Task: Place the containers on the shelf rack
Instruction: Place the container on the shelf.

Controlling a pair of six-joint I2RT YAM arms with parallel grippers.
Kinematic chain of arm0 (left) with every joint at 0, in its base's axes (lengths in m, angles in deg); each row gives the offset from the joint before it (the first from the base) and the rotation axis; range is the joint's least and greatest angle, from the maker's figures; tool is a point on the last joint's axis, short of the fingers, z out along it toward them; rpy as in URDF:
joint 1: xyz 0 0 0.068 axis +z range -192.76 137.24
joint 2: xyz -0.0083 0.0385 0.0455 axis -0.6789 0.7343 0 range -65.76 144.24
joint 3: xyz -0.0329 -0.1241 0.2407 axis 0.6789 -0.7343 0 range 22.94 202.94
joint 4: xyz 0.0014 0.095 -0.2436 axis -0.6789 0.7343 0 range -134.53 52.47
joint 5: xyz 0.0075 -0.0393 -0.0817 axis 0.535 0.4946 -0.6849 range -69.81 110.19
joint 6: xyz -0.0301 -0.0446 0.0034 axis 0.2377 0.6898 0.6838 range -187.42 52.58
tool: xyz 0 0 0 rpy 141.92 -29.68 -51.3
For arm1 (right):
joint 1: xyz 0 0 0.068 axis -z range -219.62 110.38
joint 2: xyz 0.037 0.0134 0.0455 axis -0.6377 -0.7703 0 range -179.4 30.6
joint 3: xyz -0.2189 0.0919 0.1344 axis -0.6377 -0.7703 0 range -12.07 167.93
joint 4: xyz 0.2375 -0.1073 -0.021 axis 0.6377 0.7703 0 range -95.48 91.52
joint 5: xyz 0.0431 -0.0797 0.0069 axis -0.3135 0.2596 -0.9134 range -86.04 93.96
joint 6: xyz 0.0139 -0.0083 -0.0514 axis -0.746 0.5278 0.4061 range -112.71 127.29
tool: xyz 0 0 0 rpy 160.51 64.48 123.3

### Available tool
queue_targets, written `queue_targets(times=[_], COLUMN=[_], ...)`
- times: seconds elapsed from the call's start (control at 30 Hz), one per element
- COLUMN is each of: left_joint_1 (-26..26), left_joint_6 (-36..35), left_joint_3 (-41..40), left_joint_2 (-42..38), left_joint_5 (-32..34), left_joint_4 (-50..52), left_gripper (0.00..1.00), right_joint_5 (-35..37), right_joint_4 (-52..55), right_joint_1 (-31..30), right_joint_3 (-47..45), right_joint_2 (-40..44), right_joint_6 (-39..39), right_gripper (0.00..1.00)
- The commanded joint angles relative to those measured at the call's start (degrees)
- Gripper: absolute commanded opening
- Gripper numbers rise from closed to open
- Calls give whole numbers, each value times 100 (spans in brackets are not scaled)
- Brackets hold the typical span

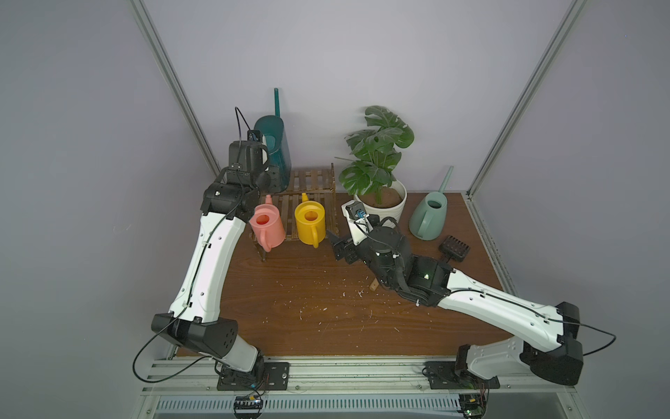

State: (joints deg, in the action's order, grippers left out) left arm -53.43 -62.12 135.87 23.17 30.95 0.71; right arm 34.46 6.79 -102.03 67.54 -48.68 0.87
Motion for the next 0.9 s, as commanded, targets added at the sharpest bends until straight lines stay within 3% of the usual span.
queue_targets(times=[0.0,0.37,0.6,0.87], left_joint_1=[133,203,202,199], left_joint_6=[160,99,19,4], left_joint_3=[279,500,485,489], left_joint_2=[26,272,275,343], left_joint_5=[-122,-193,-192,-213], left_joint_4=[-177,55,79,66], left_gripper=[1,1,19,26], right_joint_5=[24,-198,-229,-246], right_joint_4=[-223,-233,-268,-277], right_joint_1=[-34,-34,-26,-15], right_joint_3=[345,1511,1682,1688], right_joint_2=[-317,-1385,-1592,-1658], right_joint_6=[178,498,540,505], right_gripper=[92,95,96,97])
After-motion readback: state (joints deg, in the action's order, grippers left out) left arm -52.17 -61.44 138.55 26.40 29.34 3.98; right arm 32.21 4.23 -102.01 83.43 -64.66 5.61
